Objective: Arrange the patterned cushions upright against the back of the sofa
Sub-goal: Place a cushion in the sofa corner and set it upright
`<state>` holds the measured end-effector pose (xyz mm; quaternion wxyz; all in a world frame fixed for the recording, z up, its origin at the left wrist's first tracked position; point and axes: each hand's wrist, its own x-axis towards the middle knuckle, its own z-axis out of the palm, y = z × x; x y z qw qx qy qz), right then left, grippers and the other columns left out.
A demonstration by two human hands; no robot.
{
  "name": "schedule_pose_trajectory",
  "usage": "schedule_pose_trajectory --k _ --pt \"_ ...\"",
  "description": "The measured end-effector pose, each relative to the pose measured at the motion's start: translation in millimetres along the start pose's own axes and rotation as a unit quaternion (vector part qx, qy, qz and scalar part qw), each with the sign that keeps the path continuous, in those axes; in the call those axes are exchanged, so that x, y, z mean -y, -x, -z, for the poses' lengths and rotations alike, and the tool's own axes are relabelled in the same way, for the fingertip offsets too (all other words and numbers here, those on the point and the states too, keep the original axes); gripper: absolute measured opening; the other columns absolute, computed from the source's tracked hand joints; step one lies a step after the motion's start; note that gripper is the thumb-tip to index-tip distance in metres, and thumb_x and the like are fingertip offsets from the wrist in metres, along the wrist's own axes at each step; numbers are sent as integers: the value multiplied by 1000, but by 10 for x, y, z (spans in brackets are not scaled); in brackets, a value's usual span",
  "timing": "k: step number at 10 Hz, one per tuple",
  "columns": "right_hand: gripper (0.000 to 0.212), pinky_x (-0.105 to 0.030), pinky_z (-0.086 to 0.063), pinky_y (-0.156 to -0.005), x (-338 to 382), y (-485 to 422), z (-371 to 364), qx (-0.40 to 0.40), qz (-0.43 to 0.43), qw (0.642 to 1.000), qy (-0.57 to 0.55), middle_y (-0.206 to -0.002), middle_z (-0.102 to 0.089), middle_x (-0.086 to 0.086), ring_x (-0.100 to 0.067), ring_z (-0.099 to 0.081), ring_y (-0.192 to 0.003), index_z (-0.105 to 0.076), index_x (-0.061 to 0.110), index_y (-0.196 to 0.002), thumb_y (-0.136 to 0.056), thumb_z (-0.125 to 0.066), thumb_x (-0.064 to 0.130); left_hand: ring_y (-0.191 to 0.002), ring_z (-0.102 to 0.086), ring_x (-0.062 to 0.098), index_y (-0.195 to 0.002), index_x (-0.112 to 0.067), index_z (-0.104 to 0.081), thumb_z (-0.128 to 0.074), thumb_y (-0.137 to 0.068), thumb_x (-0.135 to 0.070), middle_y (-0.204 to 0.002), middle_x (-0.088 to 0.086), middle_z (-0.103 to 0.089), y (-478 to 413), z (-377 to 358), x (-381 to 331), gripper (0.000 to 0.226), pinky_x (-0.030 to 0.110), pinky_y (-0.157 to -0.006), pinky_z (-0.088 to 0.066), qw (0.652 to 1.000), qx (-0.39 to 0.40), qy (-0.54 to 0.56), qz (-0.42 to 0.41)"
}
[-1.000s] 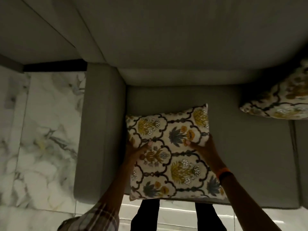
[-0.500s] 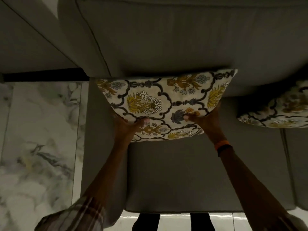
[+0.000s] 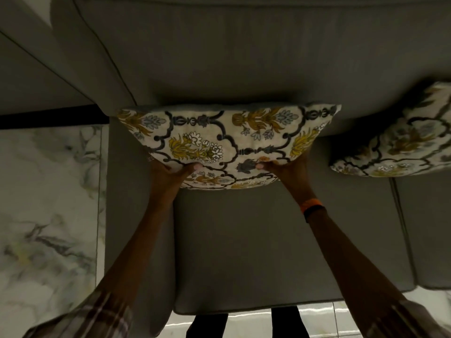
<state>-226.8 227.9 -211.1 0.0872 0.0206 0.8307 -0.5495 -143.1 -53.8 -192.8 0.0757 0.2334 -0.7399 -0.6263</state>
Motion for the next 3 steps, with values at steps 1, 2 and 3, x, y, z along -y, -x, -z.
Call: schedule_pose_trajectory --k 1,2,3 --pt "123 -13 -45 -112 -73 82 -19 -6 -19 1000 16 -151 -47 -7 2 -52 -135 -27 -3 -155 -58 -102 5 -109 -62 -10 -114 -46 -59 -91 -64 -7 -108 -29 -70 64 -59 92 71 28 -98 -55 999 -24 -26 22" --pt "120 3 -36 -103 -132 217 -50 -20 -43 998 41 -148 -44 0 4 -43 -131 -28 2 -156 -60 -101 7 -136 -44 7 -149 -17 -27 -96 -54 -32 -151 -6 -42 113 -134 259 118 34 -114 -41 994 -56 -45 84" --pt "123 -39 -39 -121 -251 528 -119 0 -111 991 71 -165 -35 -11 -25 -36 -150 -18 14 -164 -71 -95 33 -148 -23 26 -155 -18 -9 -83 -44 -67 -162 7 -16 432 -224 428 143 45 -121 -27 969 -30 -109 220"
